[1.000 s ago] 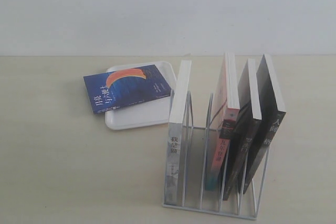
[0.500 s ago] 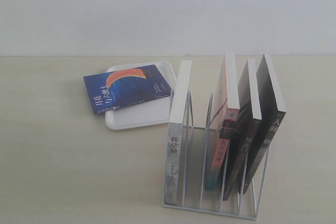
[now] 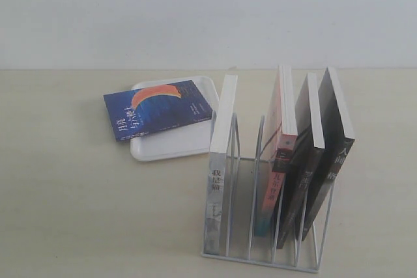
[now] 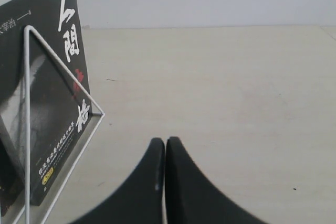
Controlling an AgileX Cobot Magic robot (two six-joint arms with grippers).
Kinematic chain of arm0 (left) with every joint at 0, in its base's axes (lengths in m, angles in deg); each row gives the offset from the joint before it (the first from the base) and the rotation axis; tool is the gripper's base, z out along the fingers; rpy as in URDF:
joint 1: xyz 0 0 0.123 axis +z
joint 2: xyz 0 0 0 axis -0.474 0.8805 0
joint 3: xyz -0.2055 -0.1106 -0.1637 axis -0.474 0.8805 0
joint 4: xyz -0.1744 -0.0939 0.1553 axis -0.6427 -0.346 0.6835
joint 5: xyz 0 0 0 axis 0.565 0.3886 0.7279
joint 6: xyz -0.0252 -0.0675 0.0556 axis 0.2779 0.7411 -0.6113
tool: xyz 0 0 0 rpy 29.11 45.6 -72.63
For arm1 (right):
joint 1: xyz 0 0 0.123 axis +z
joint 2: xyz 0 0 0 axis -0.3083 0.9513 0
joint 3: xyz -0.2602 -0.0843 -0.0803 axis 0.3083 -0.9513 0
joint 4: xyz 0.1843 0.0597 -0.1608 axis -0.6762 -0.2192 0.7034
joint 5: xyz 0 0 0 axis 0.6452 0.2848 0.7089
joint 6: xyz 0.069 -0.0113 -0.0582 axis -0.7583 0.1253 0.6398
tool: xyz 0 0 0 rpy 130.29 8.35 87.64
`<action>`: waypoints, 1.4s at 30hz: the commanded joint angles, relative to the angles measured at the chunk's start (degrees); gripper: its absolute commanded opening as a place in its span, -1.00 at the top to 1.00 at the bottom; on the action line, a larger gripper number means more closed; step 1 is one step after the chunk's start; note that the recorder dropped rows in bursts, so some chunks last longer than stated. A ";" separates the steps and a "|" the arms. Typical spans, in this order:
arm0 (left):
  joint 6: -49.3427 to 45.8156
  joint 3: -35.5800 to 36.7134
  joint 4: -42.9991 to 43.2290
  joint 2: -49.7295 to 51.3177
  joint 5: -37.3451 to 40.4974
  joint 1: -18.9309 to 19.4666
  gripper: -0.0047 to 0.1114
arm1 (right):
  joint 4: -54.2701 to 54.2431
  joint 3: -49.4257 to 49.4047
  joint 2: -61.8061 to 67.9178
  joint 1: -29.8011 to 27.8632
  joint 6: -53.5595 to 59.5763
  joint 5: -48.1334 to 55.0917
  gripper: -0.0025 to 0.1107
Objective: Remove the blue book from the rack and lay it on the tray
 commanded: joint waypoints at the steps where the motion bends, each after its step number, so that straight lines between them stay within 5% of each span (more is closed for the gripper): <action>1: 1.56 0.34 -7.62 -2.53 -0.51 -0.06 0.83 | 0.08 0.07 -0.27 -0.38 0.00 -0.53 0.96; 11: -2.37 0.34 -10.48 -3.14 -18.88 -0.06 0.83 | 0.08 0.07 -0.27 -0.38 0.00 -0.53 0.96; 17: -10.35 0.34 -2.34 -5.59 -26.33 -0.06 0.83 | 0.08 0.07 -0.27 -0.38 0.00 -0.53 0.96; 20: -23.60 0.34 -1.92 -5.59 -25.19 -0.06 0.83 | 0.08 0.07 -0.27 -0.38 0.00 -0.53 0.96; 25: -61.88 0.34 -4.86 -5.59 -24.58 -0.06 0.83 | 0.08 0.07 -0.27 -0.38 0.00 -0.53 0.96; 33: -109.94 0.34 -14.74 -5.59 -10.39 -0.06 0.83 | 0.08 0.07 -0.27 -0.38 0.00 -0.53 0.96; 36: -118.58 0.34 -17.58 -5.59 -7.10 -0.06 0.83 | 0.08 0.07 -0.27 -0.38 0.00 -0.53 0.96; 42: -119.44 0.34 -16.37 -5.59 1.07 -0.06 0.83 | 0.08 0.07 -0.27 -0.38 0.00 -0.53 0.96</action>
